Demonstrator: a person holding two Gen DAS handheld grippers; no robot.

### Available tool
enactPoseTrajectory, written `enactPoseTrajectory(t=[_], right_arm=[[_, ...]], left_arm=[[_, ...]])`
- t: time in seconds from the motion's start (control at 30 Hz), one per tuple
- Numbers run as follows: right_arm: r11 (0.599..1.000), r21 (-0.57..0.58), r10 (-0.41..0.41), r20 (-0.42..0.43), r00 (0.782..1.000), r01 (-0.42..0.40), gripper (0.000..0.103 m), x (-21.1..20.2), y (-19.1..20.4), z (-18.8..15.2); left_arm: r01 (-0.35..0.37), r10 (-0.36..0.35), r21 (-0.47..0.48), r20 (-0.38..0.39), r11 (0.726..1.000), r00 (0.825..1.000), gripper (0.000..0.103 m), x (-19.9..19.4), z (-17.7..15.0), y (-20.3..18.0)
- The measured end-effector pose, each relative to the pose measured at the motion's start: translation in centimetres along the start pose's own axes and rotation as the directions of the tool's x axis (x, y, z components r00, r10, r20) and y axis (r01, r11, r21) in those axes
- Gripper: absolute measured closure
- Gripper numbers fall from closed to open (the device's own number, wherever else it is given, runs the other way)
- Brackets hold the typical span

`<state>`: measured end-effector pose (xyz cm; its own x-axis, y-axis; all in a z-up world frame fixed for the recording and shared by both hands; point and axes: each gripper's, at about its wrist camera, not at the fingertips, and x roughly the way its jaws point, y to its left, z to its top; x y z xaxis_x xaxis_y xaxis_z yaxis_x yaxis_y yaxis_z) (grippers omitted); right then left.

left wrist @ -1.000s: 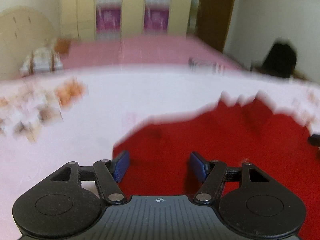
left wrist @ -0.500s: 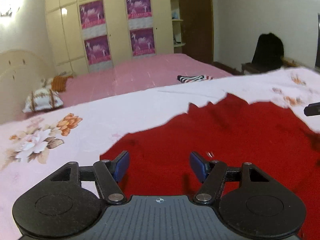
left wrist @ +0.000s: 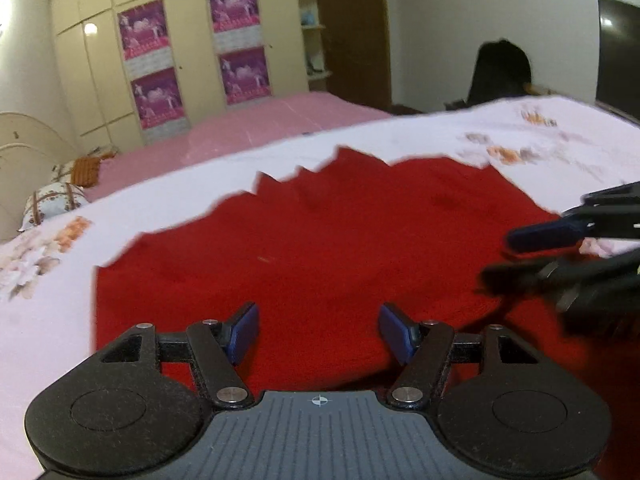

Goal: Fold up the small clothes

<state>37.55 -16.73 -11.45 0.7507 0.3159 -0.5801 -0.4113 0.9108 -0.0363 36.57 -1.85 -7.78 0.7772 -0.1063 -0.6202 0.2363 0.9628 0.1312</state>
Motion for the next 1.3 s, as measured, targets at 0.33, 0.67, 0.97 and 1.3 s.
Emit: enactPoseTrajectory(t=[0.33,0.67,0.97,1.3], right_arm=[[0.990,0.083,-0.109,-0.067,0.992,0.114,0.058,-0.4,-7.7,-1.4],[0.997,0.006,-0.076,-0.051,0.996,0.077,0.064,0.7,-5.3,-1.2],[0.947,0.307,0.121,-0.070,0.990,-0.094,0.048,-5.7,-9.7,-4.8],[0.747,0.624,0.352,-0.080,0.933,-0.228,0.057,-14.0,-9.7,-12.7]], left_arm=[[-0.138,0.129,-0.191,-0.060,0.972,0.990,0.017,-2.3,-2.4,6.6],[-0.098,0.072,-0.219,-0.124,0.971,0.990,0.000,-1.4,-2.5,5.5],[-0.156,0.128,-0.146,-0.188,0.977,0.974,0.000,-8.4,-6.3,5.8],[0.097,-0.178,-0.327,-0.227,0.940,0.957,0.027,-17.2,-13.3,7.8]])
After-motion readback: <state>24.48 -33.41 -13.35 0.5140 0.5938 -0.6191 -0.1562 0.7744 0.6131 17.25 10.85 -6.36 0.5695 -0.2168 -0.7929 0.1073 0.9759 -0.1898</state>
